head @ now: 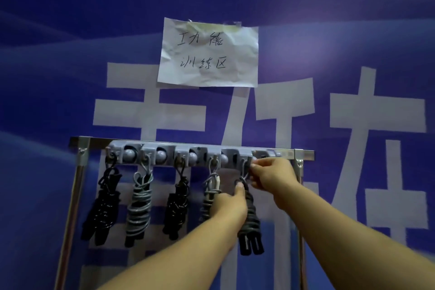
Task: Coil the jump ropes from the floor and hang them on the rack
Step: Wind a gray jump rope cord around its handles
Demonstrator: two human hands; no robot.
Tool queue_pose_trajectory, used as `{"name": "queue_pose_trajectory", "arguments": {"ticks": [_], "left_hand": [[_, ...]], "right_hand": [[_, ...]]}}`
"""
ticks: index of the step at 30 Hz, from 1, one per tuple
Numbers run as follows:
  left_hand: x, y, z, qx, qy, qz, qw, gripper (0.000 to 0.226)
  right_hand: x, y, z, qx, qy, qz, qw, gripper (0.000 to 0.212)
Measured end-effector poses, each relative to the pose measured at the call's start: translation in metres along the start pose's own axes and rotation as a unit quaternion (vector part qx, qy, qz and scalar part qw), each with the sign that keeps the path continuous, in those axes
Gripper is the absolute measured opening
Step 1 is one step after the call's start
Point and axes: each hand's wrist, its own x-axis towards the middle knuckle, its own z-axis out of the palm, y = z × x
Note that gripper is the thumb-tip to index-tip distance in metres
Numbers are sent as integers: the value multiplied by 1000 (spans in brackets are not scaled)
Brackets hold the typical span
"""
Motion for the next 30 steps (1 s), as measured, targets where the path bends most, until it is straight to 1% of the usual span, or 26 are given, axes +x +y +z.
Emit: {"name": "queue_pose_trajectory", "arguments": {"ticks": [2, 4, 6, 9, 10, 12, 15, 17, 19, 21, 24, 25, 26, 27, 30], "left_hand": [[-3, -15, -1, 21, -8, 36, 999, 54], [-9, -33, -7, 28, -28, 67, 997, 43], [-19, -55, -19, 61, -45, 65, 995, 37], [-42, -100, -52, 114, -56, 34, 991, 23], [-50, -115, -65, 127, -59, 24, 990, 22], [-77, -146, -99, 160, -71, 3, 985, 23], [-127, -198, -157, 208, -95, -49, 972, 24], [-160, -233, -200, 250, -109, -105, 956, 24], [-193, -267, -242, 257, -118, -173, 944, 25], [-233, -298, -288, 257, -83, -214, 939, 26], [-287, -328, -345, 253, 13, -234, 939, 32], [-322, -347, -374, 263, 45, -257, 929, 34], [-327, -351, -378, 259, 51, -252, 931, 36], [-353, -368, -396, 255, 67, -283, 922, 36], [-405, -400, -433, 216, 104, -337, 911, 29]], "right_hand": [[-9, 17, 3, -12, -6, -21, 1000, 13], [-21, 39, 2, -52, -11, -39, 998, 14], [-37, 62, -2, -68, -7, -32, 997, 9], [-75, 96, -3, -72, -4, 21, 997, 11], [-88, 107, -2, -74, -13, 39, 996, 10], [-124, 127, 7, -82, -50, 90, 991, 12], [-189, 156, 34, -91, -123, 150, 977, 21], [-230, 169, 61, -99, -172, 178, 964, 23], [-268, 179, 89, -111, -225, 196, 948, 17], [-310, 189, 121, -121, -280, 206, 930, 14], [-367, 198, 164, -126, -351, 212, 903, 16], [-404, 202, 184, -129, -389, 225, 884, 16], [-406, 204, 185, -134, -389, 232, 881, 15], [-432, 210, 199, -132, -419, 240, 865, 15], [-479, 231, 226, -150, -478, 251, 828, 17]]}}
